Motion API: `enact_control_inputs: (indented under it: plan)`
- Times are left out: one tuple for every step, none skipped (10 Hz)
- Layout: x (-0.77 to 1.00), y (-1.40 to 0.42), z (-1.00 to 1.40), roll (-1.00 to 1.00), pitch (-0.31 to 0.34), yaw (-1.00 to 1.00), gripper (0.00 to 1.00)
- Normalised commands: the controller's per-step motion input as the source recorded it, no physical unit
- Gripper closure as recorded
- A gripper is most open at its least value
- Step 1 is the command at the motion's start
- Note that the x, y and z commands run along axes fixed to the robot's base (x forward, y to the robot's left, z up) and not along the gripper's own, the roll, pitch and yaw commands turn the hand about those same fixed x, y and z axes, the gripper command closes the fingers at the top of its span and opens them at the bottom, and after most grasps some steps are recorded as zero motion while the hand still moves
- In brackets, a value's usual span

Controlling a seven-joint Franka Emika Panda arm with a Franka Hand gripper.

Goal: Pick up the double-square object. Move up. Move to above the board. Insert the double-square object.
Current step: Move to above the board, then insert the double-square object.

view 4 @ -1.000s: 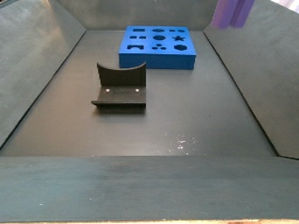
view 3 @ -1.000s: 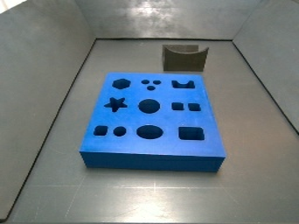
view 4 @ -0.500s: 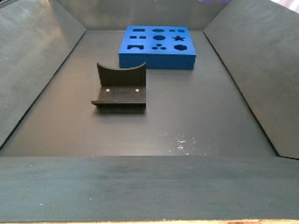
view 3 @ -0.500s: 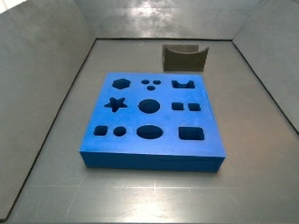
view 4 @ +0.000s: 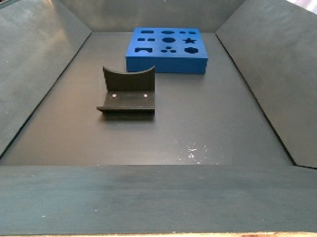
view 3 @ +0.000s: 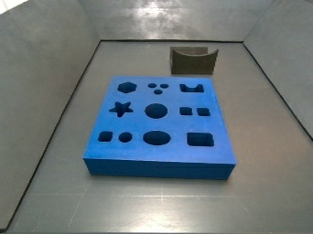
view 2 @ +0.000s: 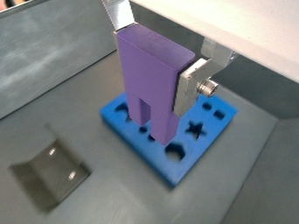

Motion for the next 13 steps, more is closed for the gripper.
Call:
enact_control_inputs:
  plan:
    - [0.38, -1.0, 0.11, -0.01, 0.128, -0.01, 1.0]
    - [0.39, -1.0, 0.11, -0.01, 0.132, -0.01, 1.0]
    - [0.43, -1.0, 0.12, 0.02, 0.151, 0.0, 1.0]
    - [0.45, -1.0, 0.12, 0.03, 0.152, 0.01, 1.0]
    - [0.33, -0.61, 0.07, 0.07, 0.157, 0.01, 1.0]
    - [0.24, -0.38, 0.05, 0.08, 0.148, 0.01, 1.0]
    - [0.17, -0.24, 0.04, 0.09, 0.124, 0.01, 1.0]
    - [0.0, -0.02, 0.0, 0.0, 0.0, 0.0, 1.0]
    - [0.12, -0.01, 0.0, 0.0, 0.0, 0.02, 1.0]
    - [0.12, -0.16, -0.08, 0.0, -0.051, 0.0, 1.0]
    - [0.19, -0.17, -0.13, 0.0, -0.134, 0.01, 1.0]
    - [0.33, -0.16, -0.15, 0.0, -0.154, 0.01, 1.0]
    - [0.37, -0.17, -0.13, 0.0, -0.177, 0.03, 1.0]
